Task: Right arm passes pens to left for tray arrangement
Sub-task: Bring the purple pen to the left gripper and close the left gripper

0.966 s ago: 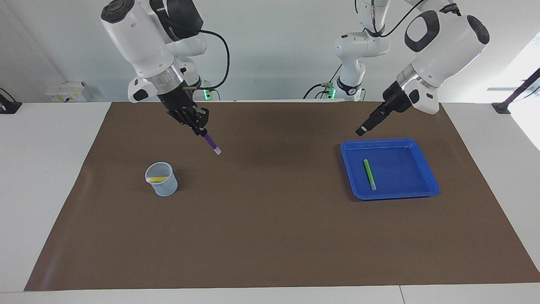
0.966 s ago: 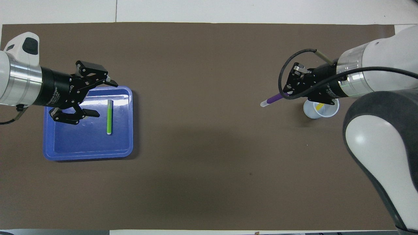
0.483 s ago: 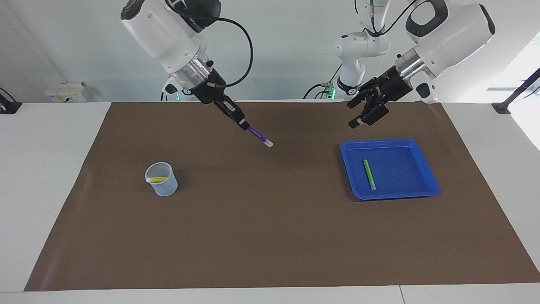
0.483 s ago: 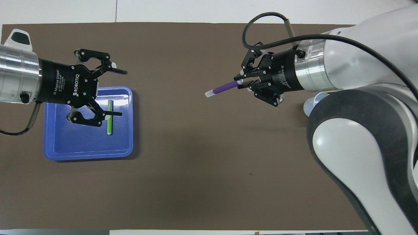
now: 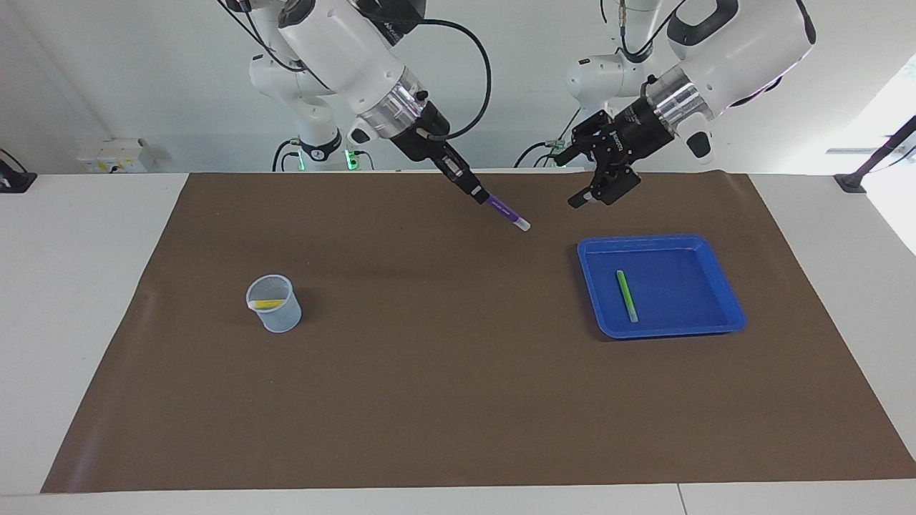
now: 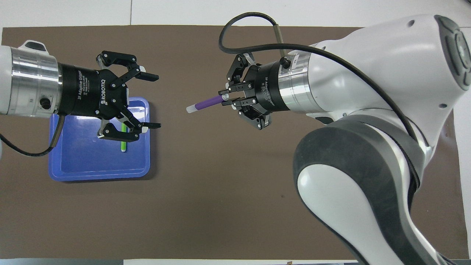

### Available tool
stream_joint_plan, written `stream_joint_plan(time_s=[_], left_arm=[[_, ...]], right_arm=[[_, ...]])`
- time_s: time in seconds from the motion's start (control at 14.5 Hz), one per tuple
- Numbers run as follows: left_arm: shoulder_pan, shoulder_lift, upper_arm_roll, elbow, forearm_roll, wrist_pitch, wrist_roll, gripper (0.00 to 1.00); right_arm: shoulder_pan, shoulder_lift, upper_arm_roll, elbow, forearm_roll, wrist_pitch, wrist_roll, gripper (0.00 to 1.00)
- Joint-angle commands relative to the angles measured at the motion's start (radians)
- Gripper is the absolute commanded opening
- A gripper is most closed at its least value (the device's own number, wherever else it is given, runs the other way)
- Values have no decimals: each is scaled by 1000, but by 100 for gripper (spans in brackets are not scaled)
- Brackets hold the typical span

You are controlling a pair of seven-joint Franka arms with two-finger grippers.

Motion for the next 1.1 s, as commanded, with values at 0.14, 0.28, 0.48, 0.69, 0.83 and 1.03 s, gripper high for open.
stream_joint_plan(time_s=[0.14,0.28,0.48,0.69,0.83,1.03], left_arm=[[-72,-78,5,-137,-34,128,-15,100],[-82,-87,5,-152,-40,145,-16,100],[-98,-101,5,-186,-45,192,-18,100],[-99,-107,5,-192,-48,194,-18,98],[-99,-105,5,-192,-62,215,-25,94],[-101,-107,5,-202,-63,229,-25,88]], right_arm=[[5,26,39,35,5,27,40,0],[13,26,51,35,-3,30,41,0],[13,26,54,35,-4,30,52,0],[13,26,54,35,-4,31,52,0],[14,26,54,35,-9,39,51,0],[14,26,61,35,-17,51,49,0]])
